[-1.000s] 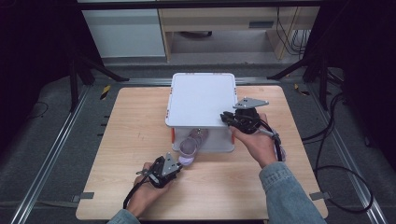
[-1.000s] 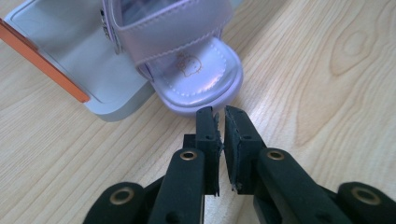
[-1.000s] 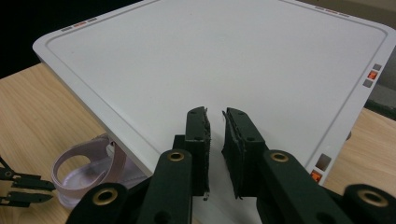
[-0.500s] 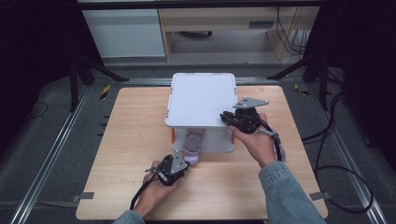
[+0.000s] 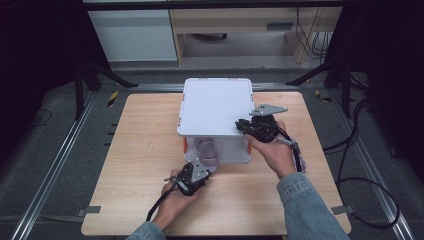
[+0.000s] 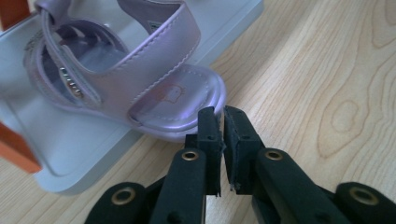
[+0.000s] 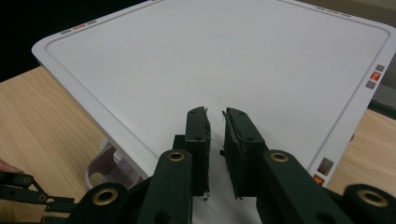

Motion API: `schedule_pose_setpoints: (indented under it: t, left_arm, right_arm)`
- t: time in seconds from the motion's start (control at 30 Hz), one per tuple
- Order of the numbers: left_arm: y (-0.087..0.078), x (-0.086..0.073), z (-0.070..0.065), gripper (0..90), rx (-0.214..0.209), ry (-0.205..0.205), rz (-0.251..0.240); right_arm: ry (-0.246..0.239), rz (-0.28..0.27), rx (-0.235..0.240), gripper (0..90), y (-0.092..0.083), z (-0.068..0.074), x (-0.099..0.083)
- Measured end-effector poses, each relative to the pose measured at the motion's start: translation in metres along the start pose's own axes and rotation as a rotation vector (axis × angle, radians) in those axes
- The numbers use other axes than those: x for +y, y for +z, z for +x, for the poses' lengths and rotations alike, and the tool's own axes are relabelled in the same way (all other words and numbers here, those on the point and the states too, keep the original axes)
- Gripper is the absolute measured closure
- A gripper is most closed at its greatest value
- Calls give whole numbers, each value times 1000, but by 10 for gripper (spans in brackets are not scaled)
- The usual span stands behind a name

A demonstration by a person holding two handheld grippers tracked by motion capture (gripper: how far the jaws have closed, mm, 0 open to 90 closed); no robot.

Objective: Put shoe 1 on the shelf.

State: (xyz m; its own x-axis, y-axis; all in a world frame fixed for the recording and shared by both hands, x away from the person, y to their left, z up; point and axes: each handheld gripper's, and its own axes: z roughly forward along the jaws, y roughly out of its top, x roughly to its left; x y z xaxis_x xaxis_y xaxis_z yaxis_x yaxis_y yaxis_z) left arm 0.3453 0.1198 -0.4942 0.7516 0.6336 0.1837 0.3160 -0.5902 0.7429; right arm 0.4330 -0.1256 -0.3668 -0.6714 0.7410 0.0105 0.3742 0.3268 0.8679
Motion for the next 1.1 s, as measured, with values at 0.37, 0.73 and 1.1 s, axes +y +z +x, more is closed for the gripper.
schedule_pose_setpoints:
  t: [0.37,0.73,1.1]
  left_arm:
    - [0,2,-2,821,-6,-2,3]
    - [-3,-9,24,834,106,-80,64]
    - [-8,0,7,842,-2,-58,2]
  right_arm:
    - [4,-4,1,795,0,0,0]
    - [4,-7,2,795,0,-1,-1]
    - [5,-9,1,795,1,-1,-1]
